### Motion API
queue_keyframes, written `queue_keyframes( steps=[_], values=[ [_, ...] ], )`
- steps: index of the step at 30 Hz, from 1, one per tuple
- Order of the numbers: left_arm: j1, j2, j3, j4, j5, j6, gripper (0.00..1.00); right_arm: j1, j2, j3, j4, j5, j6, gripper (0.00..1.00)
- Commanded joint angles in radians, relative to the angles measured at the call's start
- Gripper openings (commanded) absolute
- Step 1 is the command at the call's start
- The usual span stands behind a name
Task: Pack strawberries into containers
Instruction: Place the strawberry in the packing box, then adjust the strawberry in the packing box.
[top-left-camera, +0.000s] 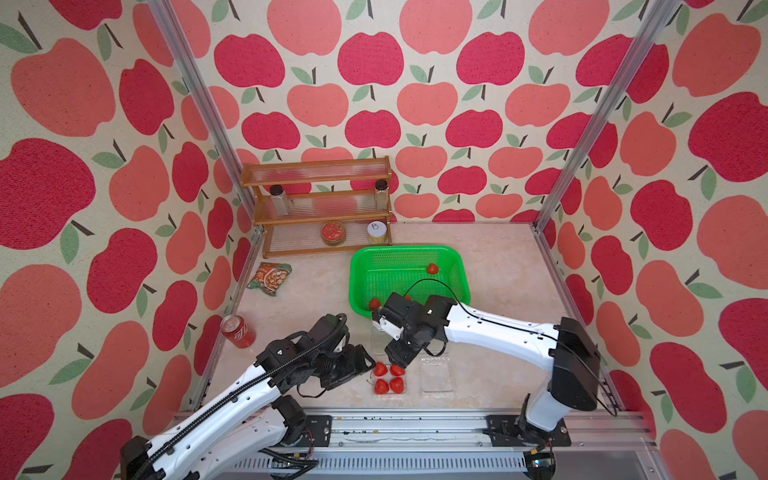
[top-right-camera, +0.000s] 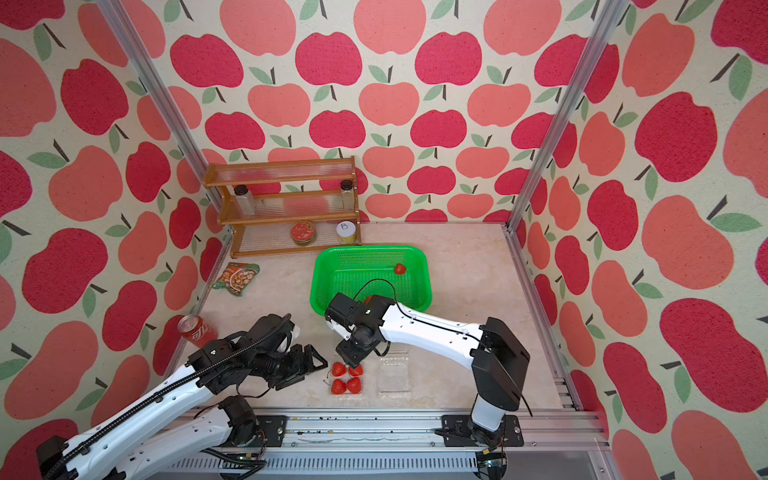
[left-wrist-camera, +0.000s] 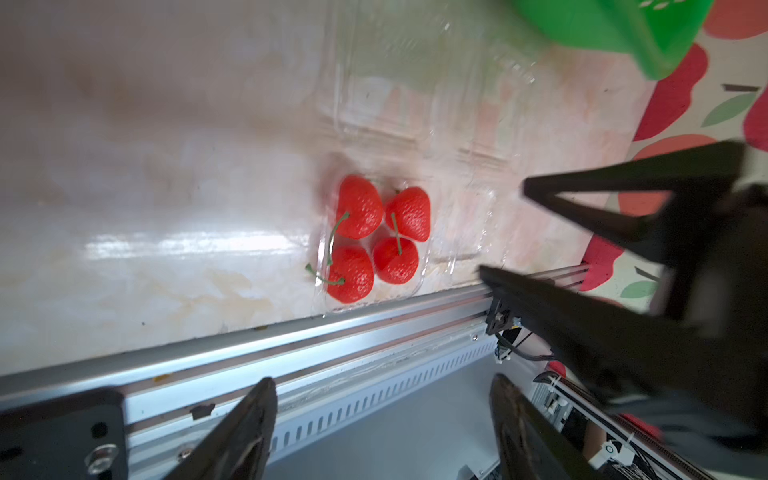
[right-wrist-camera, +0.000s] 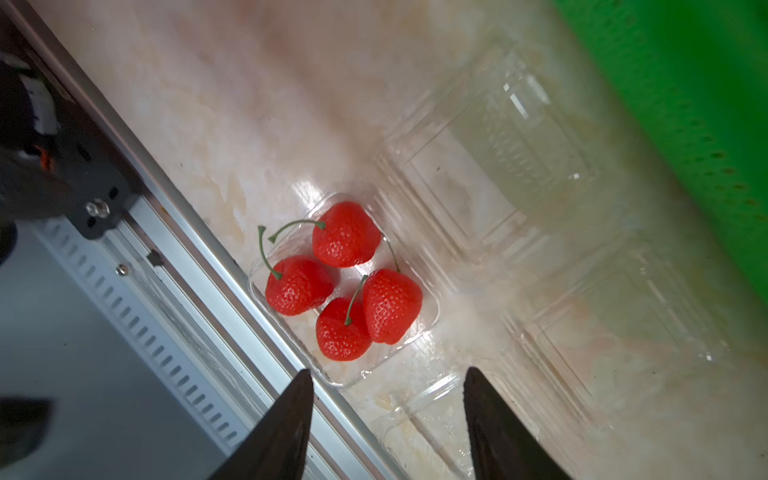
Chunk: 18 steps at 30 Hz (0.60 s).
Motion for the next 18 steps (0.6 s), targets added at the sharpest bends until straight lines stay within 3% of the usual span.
queue_keyframes(
  steps=[1,7,13,18],
  values=[
    [-0.079,0.02,-0.027,-0.043,0.044,-0.128,0.64,-0.028,-0.053,-0.044,0.053,0.0,0.046,0.6],
    [-0.133,0.047,-0.049,-0.002,-0.006,-0.186,0.44,-0.051,-0.111,-0.121,0.123,-0.04,0.084,0.6],
    [-0.128,0.076,-0.123,0.149,-0.051,-0.228,0.02,-0.067,-0.152,-0.195,0.167,-0.067,0.105,0.58],
    [-0.115,0.14,-0.133,0.182,-0.074,-0.222,0.0,-0.108,-0.175,-0.244,0.209,-0.106,0.116,0.57]
  ],
)
